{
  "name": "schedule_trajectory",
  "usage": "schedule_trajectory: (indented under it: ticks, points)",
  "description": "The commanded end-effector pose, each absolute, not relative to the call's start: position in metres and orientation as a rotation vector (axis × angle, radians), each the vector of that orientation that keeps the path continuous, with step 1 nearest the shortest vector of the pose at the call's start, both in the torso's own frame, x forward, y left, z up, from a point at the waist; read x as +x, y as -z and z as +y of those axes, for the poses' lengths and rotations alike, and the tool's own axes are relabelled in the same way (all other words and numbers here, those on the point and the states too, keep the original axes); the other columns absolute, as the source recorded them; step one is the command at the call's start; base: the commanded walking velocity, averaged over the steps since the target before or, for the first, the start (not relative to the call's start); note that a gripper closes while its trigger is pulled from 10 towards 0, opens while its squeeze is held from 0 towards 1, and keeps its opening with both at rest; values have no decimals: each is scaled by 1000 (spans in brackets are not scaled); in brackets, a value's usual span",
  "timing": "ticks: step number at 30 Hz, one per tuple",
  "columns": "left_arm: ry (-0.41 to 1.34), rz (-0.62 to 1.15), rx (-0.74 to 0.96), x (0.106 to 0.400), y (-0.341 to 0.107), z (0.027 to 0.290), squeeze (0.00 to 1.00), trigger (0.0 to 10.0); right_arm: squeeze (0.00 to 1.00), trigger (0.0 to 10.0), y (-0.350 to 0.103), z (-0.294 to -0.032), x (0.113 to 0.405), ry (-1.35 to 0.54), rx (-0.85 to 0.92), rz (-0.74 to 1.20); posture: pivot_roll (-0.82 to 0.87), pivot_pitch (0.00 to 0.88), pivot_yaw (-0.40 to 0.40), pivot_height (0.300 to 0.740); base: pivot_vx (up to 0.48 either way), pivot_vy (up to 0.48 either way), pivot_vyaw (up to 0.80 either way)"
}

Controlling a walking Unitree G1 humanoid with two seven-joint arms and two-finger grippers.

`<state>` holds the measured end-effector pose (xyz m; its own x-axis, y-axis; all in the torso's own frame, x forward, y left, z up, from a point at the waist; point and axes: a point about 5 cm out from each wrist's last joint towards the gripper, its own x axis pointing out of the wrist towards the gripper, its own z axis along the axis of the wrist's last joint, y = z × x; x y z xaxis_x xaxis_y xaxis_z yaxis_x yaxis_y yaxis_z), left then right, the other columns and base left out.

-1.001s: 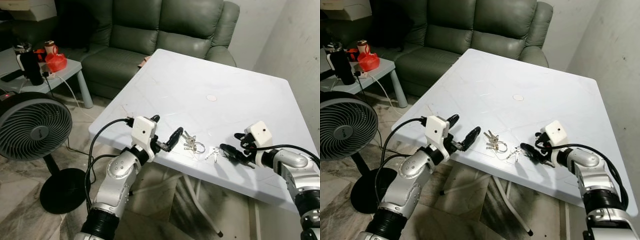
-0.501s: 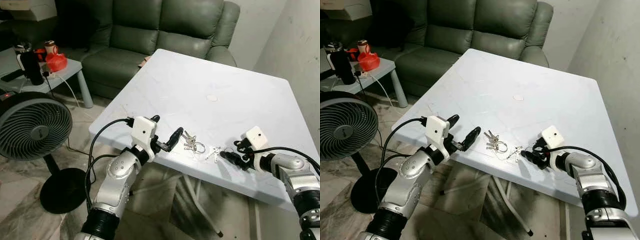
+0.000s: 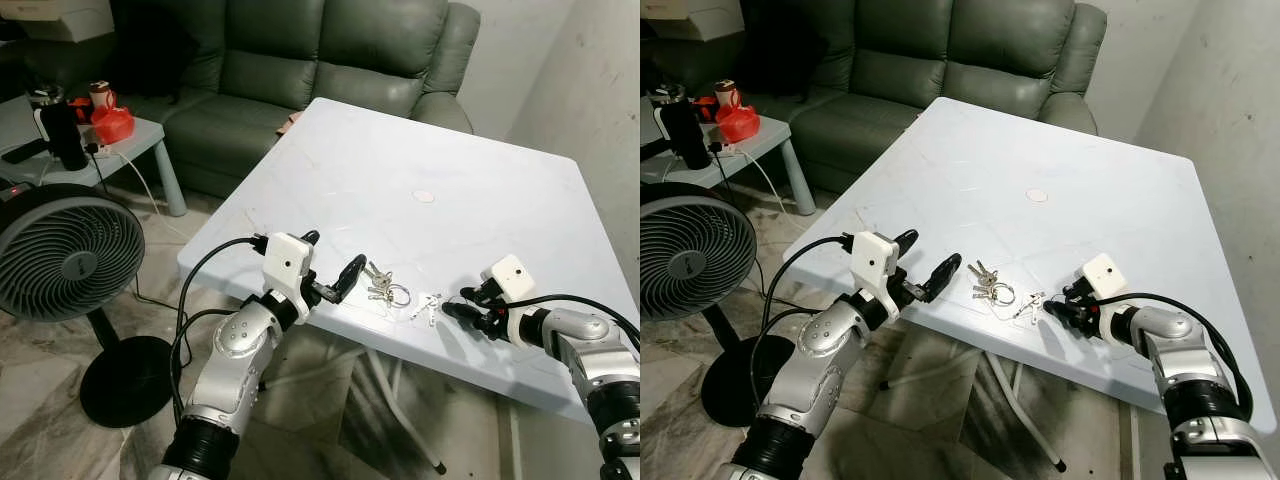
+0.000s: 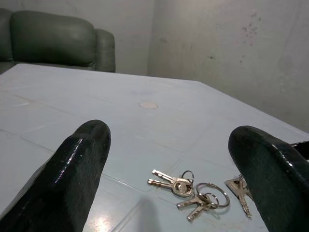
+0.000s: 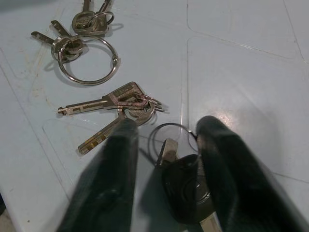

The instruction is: Hang keys on a hook

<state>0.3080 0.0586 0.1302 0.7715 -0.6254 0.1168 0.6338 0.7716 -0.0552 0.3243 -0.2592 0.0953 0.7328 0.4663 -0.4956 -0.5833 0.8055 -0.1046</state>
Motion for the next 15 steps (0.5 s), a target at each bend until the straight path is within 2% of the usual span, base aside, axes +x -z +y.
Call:
schedule_trajectory:
  ticks: [1,8,9,10,11,15]
  points:
    - [709,-97,-96,305,-132,53,0,10000,0,0,-99,-264,324,-567,-271,464,20,0,-86,740,0,0,0]
    - [752,-84,-94,300,-129,45,0,10000,0,0,-101,-264,325,-564,-277,450,16,0,-81,740,0,0,0]
    - [754,-83,-94,300,-129,44,0,10000,0,6627,-102,-265,326,-555,-287,449,16,0,-81,740,0,0,0]
    - [756,-82,-94,300,-129,44,0,10000,0,6627,-102,-266,326,-543,-298,449,16,0,-81,740,0,0,0]
    - [757,-82,-95,300,-129,44,0,10000,0,10000,-103,-266,326,-543,-302,444,16,0,-81,740,0,0,0]
    - [759,-84,-94,301,-130,44,0,10000,0,10000,-103,-266,327,-539,-301,432,13,0,-79,740,0,0,0]
